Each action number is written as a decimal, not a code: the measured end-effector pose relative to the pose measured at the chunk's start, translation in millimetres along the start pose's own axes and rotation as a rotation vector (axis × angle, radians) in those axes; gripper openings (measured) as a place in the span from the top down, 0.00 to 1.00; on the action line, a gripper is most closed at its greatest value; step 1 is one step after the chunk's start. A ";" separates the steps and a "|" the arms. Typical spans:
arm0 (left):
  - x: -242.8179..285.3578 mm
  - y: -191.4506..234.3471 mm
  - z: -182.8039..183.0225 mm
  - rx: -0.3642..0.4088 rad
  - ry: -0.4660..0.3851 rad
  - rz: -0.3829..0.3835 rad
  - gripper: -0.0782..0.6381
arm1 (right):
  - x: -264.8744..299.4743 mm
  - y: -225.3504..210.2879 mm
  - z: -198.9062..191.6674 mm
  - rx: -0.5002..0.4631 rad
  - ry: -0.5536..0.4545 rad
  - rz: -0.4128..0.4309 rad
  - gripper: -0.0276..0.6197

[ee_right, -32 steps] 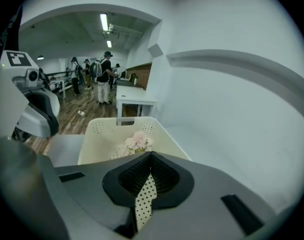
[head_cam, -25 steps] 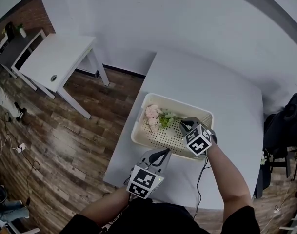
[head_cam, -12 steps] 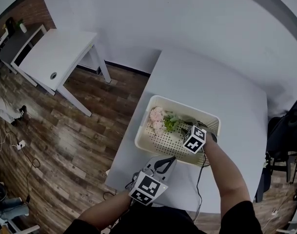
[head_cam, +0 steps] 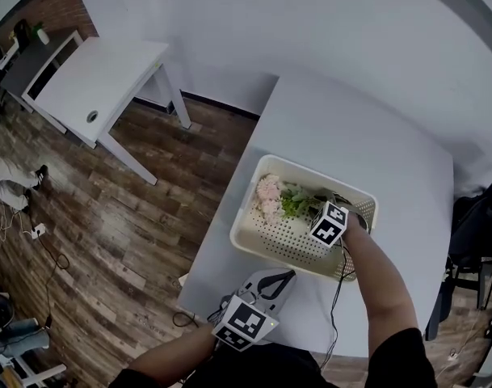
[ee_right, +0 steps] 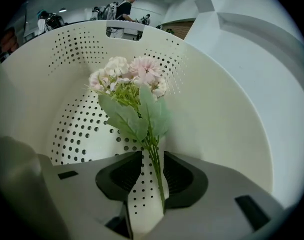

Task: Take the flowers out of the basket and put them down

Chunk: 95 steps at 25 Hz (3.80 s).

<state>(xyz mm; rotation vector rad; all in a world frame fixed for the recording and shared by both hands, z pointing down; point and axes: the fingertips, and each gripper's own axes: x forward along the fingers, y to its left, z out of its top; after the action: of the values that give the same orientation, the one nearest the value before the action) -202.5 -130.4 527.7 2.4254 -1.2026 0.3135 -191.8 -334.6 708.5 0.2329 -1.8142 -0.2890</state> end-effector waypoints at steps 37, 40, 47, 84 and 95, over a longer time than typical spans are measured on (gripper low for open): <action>-6.8 -25.7 21.3 0.054 -0.040 -0.003 0.88 | -97.3 3.3 23.4 0.255 -0.198 0.069 0.90; -9.7 -30.3 29.1 0.069 -0.056 0.000 0.88 | -135.2 -4.7 30.4 0.380 -0.298 0.024 0.90; -6.9 -47.1 41.5 0.101 -0.082 -0.007 0.88 | -227.2 -23.7 11.6 0.698 -0.535 -0.105 0.90; 118.5 -203.4 24.1 0.144 0.025 -0.166 0.88 | -231.5 83.2 -343.3 1.485 -0.384 -0.360 0.90; 150.0 -219.4 -3.5 0.102 0.085 -0.126 0.88 | -176.6 88.1 -383.7 1.532 -0.310 -0.313 0.90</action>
<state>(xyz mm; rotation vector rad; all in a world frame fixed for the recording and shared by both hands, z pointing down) 62.9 -115.7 529.3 2.5334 -1.0157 0.4449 223.7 -225.4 669.0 1.5897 -1.9374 0.9725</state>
